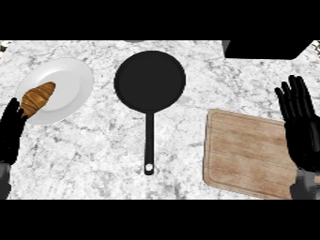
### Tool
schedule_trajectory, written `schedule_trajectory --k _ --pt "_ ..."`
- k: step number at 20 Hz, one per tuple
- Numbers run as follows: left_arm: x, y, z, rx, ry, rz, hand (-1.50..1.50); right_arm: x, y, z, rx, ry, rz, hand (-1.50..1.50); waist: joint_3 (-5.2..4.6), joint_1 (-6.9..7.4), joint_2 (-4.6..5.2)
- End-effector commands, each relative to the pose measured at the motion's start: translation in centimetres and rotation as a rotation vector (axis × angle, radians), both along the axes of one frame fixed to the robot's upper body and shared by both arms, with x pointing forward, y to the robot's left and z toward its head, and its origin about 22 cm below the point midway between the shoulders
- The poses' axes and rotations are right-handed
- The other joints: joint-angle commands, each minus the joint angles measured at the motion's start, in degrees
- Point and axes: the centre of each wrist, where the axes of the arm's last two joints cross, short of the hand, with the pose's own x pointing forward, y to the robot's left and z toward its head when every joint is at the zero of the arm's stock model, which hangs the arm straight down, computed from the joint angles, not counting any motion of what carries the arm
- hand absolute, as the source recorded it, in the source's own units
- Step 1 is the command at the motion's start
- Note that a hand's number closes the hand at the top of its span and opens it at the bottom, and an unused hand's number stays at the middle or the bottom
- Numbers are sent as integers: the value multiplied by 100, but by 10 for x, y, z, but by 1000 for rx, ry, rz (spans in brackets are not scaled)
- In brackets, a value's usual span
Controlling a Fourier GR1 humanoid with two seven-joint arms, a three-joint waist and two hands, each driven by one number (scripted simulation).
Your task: Pick the tomato from the cutting board and place it in the pan
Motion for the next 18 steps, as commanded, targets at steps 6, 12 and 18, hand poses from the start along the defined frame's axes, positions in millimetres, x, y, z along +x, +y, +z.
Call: schedule_trajectory --k 6,12,18 --pt "-6 14 1 198 42 -100 0 15 1 36 534 -437 493 -150 186 -230 -111" --pt "-11 10 -9 179 81 -140 0 -18 -66 -64 787 -143 -38 150 141 -394 31" --pt "-4 14 0 202 73 -186 0 -63 -181 -82 737 -340 63 -150 75 -181 -24"
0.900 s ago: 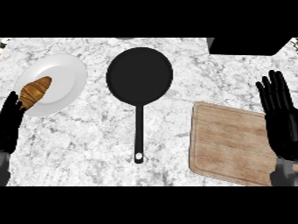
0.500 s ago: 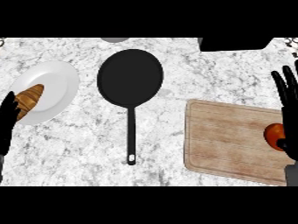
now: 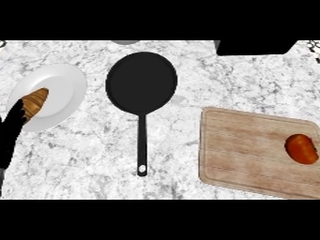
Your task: Pick the tomato from the cutting board and place it in the pan
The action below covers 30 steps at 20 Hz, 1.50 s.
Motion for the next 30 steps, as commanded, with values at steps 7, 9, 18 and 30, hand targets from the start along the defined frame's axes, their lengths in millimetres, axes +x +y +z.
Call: schedule_trajectory --k 7,9,18,30 --pt "10 1 -6 14 12 -41 0 -37 -136 36 -352 -3 115 -150 -39 188 10" --pt "4 -11 -4 -2 3 -49 0 -44 -160 71 -505 39 150 -150 -27 266 -8" --pt "14 -11 2 -2 5 -60 0 -11 -155 143 -994 145 321 -150 -24 313 -4" --pt "16 -7 4 17 16 -44 0 4 -110 95 -1247 165 460 -150 -43 191 -42"
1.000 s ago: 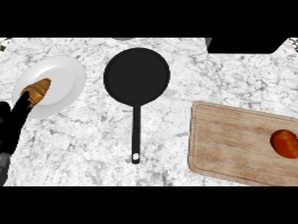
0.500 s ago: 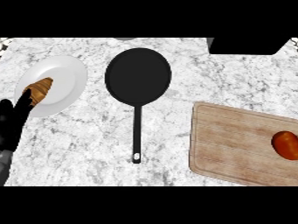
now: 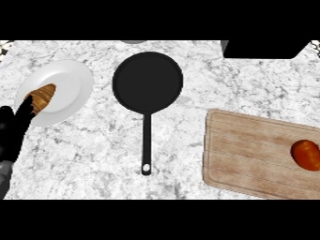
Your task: Pick the tomato from the cutting board and place it in the pan
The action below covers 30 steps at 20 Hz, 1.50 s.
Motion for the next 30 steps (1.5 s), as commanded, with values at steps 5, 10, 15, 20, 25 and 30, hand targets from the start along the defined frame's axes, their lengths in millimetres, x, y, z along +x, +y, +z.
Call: schedule_trajectory --k 5,10,15,20,25,30 --pt "3 8 -4 -2 -3 6 0 -5 14 -51 -4 -4 173 -150 -13 -70 -11" --pt "8 5 13 -9 3 6 0 -4 12 -71 -84 -10 149 -150 -12 -52 -15" --pt "4 9 1 11 9 17 0 2 8 -66 -100 8 177 -150 -16 -71 -15" --pt "0 3 0 -12 -2 -5 0 28 36 -71 -120 4 197 -150 -20 -42 -23" --pt "-7 -5 -13 11 20 4 0 18 28 -80 -106 8 187 -150 -19 -58 -23" --pt "12 27 1 -11 3 2 0 29 47 -88 -115 9 207 -150 -24 -115 -10"
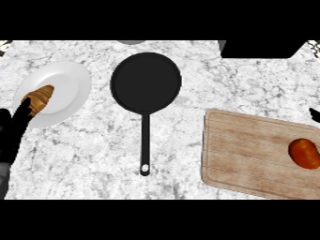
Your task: Pick the tomato from the cutting board and place it in the pan
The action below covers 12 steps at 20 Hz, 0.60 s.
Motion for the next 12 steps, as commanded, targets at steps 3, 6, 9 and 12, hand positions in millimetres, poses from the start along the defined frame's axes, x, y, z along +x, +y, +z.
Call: schedule_trajectory --k 3,6,9,12 --pt "0 3 2 -6 6 14 0 -4 4 -9 59 57 102 -150 -2 -18 -4" --pt "11 -10 1 3 -4 6 0 4 6 -13 37 56 101 -150 0 -16 -1" --pt "3 -6 2 -7 -4 0 0 14 13 -2 23 67 102 -150 -2 -10 -8" --pt "15 1 27 17 -13 16 0 3 19 -14 9 52 120 150 -2 -38 -10"
